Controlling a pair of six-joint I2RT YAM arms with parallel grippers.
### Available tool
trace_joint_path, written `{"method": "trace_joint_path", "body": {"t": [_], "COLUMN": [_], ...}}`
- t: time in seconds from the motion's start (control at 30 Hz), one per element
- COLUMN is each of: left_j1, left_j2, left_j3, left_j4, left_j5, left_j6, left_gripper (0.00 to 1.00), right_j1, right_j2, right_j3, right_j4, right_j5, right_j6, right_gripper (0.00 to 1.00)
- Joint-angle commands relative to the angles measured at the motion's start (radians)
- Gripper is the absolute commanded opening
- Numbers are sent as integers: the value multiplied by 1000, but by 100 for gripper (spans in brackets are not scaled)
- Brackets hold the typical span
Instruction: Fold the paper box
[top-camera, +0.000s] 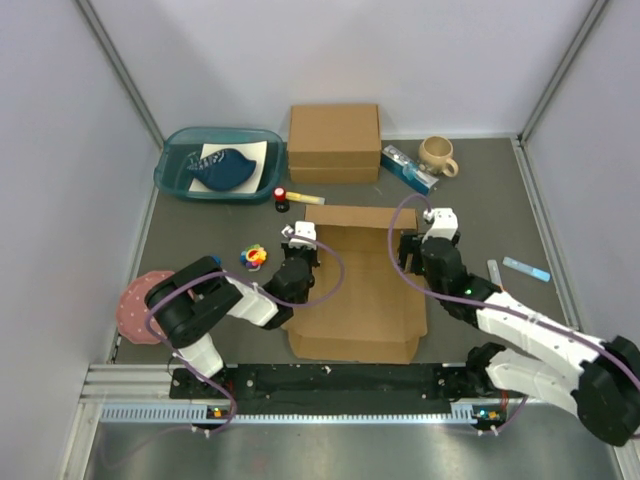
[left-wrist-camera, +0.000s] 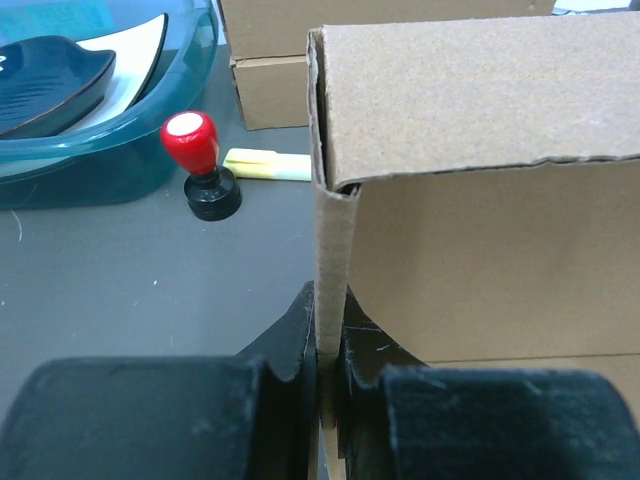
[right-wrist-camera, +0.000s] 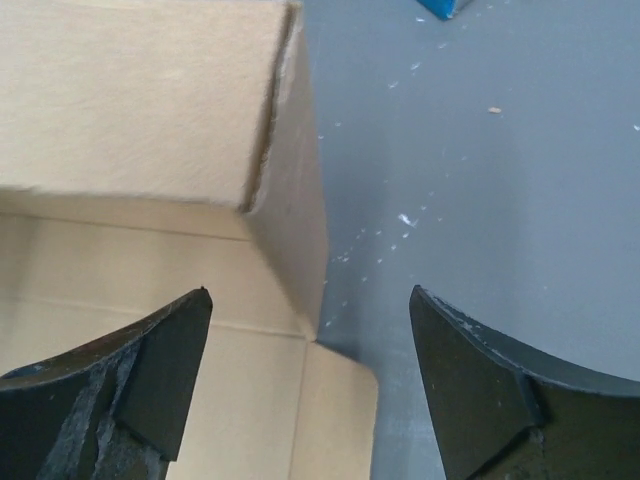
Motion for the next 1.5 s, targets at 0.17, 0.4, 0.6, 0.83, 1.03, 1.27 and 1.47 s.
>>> {"method": "trace_joint_path", "body": {"t": [0.17,0.4,0.6,0.83,1.03,1.27,1.47], "left_j1": [-18,-18,-18,-19,-21,-19,-25], "left_j2": [18,27,33,35,21,-20,-111], "left_j3": [60,54,32,21,23,21,5], "left_j4": [23,39,39,36,-1,-102,-230], "left_j5": [-109,-109,-97,-88,-77,-48,16], "left_j6": [69,76,60,50,40,29,-28], "left_gripper": [0,0,0,0,0,19,56], "right_j1": [16,13,-126,-312,-318,-317,-317], "right_j2": [-289,-380,-302,-120,6,32,43], "right_j3": [115,146,198,192,192,100,71], "right_j4": [-283,-272,-228,28,107,147,154], "right_j5": [-355,-327,-277,-570,-624,-601,-576], "right_j6": [-17,32,107,223,230,221,197], "right_gripper": [89,86,86,84,79,72,68]}}
